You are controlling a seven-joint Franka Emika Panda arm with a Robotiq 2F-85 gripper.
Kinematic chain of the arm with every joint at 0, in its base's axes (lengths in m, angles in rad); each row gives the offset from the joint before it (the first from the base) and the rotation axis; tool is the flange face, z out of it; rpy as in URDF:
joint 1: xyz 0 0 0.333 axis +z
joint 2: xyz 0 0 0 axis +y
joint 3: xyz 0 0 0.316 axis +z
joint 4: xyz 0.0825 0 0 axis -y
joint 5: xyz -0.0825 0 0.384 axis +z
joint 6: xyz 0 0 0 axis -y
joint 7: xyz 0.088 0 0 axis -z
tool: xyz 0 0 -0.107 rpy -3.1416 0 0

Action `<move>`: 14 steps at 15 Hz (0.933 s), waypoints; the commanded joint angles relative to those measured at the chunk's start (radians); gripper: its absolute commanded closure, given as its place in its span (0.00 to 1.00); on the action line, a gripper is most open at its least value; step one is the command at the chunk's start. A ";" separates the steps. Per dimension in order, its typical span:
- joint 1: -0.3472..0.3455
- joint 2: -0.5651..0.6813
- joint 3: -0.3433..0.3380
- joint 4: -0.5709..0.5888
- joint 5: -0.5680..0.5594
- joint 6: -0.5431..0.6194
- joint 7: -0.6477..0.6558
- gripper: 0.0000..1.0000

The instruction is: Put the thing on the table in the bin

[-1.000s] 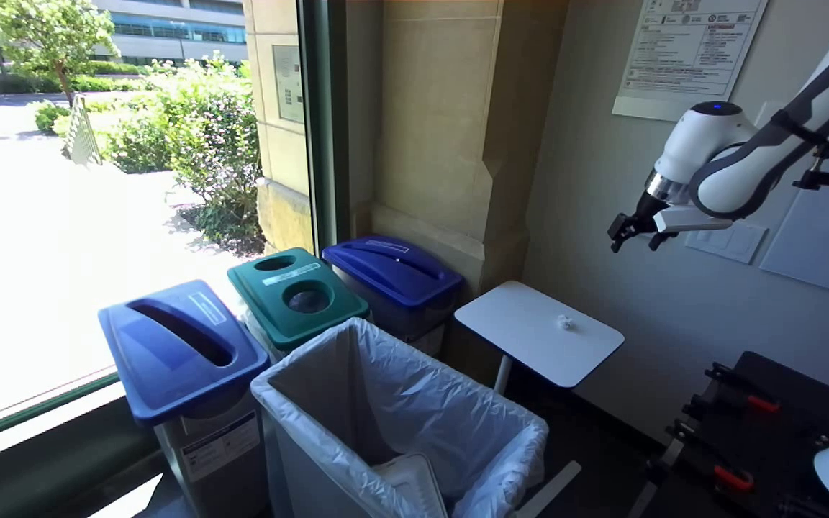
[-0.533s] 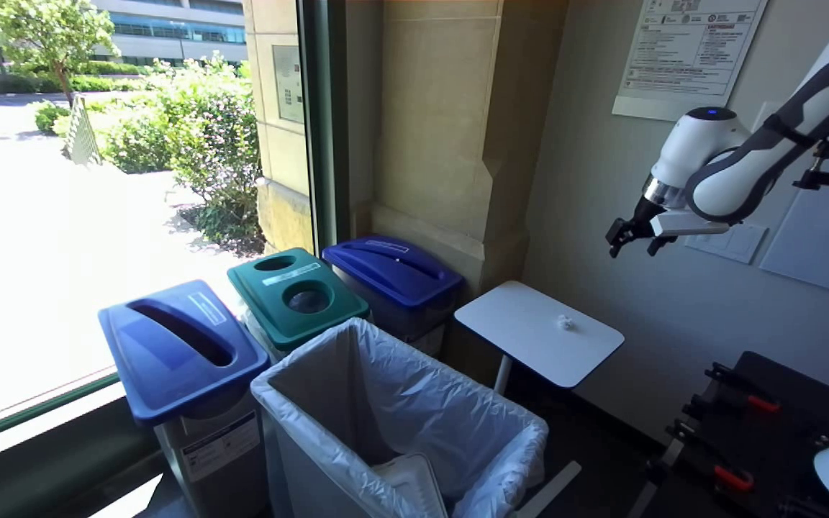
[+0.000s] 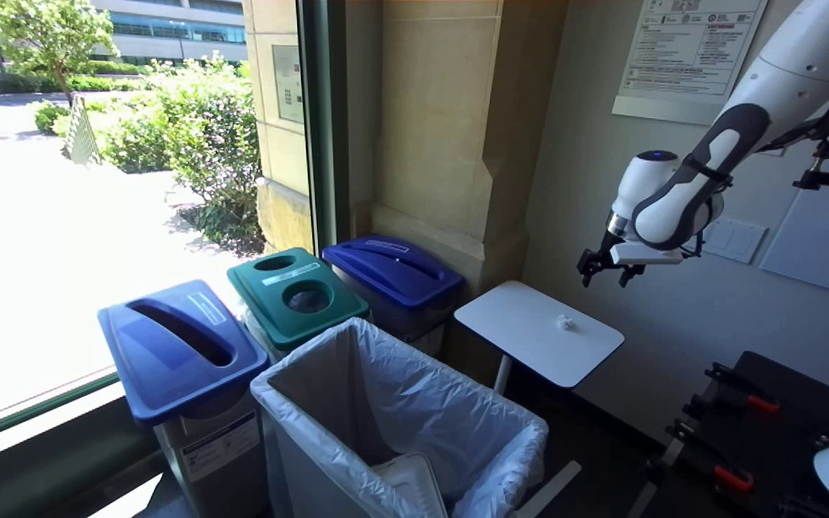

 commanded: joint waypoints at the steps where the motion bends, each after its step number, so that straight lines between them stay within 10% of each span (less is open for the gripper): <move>1: 0.097 0.179 -0.048 0.139 0.203 0.031 -0.090 0.00; 14: 0.105 0.580 -0.093 0.552 0.471 -0.013 -0.215 0.00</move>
